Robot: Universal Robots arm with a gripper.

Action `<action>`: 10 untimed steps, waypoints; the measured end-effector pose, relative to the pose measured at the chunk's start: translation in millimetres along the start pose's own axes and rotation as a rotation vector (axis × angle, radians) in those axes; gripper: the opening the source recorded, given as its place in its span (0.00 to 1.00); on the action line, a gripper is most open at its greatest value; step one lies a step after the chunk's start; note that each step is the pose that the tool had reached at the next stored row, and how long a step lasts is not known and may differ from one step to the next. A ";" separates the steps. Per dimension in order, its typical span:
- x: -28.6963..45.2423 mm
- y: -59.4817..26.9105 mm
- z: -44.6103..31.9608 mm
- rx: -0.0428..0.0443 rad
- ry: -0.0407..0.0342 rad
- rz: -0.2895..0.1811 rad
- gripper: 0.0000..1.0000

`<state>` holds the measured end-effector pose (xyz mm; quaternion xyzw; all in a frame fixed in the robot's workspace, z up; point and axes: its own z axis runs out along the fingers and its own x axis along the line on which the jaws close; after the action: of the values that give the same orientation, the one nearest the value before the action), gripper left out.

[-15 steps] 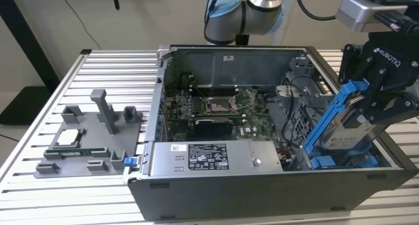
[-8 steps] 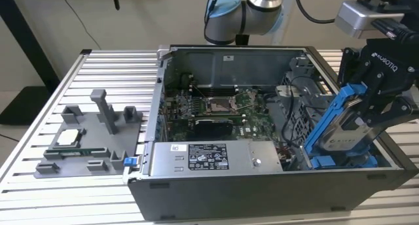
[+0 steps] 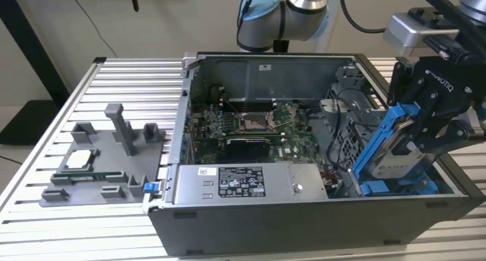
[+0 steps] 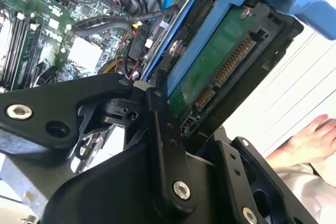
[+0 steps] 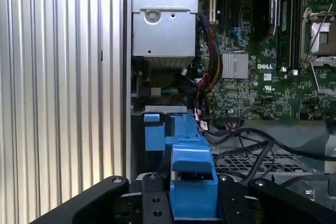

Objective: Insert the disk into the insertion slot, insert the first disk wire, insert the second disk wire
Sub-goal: 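Insert the disk into the insertion slot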

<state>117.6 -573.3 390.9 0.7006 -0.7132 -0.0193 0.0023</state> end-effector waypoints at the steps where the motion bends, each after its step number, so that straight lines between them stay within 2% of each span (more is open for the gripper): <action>1: 0.1 0.0 1.9 0.0000 -0.0009 0.000 0.00; 5: 0.2 -0.3 8.2 -0.0001 -0.0082 0.000 0.00; 10: 0.3 -0.4 11.1 -0.0002 -0.0088 0.000 0.00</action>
<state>117.7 -573.3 379.7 0.7006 -0.7132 -0.0224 -0.0008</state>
